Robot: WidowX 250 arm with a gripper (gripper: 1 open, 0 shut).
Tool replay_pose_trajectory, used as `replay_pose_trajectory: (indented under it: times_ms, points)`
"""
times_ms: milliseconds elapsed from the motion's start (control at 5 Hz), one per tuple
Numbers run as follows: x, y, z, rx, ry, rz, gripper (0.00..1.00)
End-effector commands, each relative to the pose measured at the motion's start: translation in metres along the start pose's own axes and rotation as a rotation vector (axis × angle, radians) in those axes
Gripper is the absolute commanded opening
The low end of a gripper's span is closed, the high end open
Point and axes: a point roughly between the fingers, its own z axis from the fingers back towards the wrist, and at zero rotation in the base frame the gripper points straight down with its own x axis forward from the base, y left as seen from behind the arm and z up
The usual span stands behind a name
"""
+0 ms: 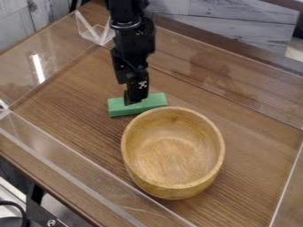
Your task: Put the green block in the brown bowl
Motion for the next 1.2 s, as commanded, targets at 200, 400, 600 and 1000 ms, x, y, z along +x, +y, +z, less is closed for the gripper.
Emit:
replay_pose_trajectory:
  times_ms: [200,400,600,1000]
  points:
    - [0.005,0.010,-0.012,0.033,-0.035,-0.013,1.00]
    - [0.006,0.011,-0.020,0.030,-0.035,-0.011,1.00]
    - [0.006,0.010,-0.023,0.021,-0.034,-0.003,0.00]
    - [0.002,0.001,-0.015,-0.034,-0.014,0.055,0.00]
